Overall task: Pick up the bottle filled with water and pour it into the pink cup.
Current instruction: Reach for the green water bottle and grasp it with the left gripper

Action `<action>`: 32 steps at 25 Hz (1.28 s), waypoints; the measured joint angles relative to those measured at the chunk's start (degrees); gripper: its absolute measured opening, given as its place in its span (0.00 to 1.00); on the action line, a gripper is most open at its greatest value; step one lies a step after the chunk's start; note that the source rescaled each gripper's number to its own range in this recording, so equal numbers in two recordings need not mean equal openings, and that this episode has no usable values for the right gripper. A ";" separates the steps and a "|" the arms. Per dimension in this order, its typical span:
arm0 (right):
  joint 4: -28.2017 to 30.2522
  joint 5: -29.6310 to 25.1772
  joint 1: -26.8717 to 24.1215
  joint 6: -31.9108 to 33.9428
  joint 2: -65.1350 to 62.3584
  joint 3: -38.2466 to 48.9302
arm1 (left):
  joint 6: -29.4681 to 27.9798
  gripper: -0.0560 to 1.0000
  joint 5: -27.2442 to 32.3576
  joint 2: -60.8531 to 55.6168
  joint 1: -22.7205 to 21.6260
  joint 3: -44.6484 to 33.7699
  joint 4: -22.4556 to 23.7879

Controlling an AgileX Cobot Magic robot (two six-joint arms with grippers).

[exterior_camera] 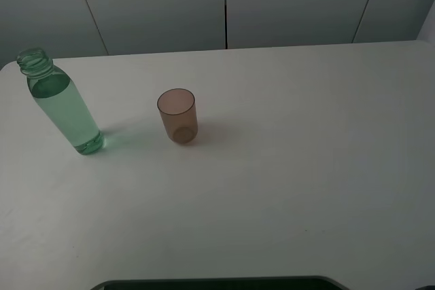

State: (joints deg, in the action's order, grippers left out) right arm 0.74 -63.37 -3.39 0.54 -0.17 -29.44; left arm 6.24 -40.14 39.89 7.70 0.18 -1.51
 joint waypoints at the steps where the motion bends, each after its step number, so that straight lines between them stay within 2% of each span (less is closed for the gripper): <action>1: 0.00 0.00 0.00 0.00 0.00 0.00 | 0.13 0.97 -0.96 1.67 0.00 0.00 -0.10; 6: 0.00 0.00 0.00 0.00 0.00 0.00 | 0.23 0.97 -7.02 9.36 0.00 0.00 0.00; 15: 0.00 0.00 0.00 0.00 0.00 0.00 | 0.33 0.97 -18.78 22.60 0.00 0.00 3.08; 21: 0.00 0.00 0.00 0.00 0.00 0.00 | 0.24 0.97 -25.30 27.33 0.00 0.00 4.84; 32: 0.00 0.00 0.00 0.00 0.00 0.00 | 0.01 0.97 -27.96 33.87 0.00 0.00 5.23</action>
State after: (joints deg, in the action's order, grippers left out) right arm 0.74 -63.37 -3.39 0.54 -0.17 -29.44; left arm 6.25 -68.10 73.76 7.70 0.18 3.72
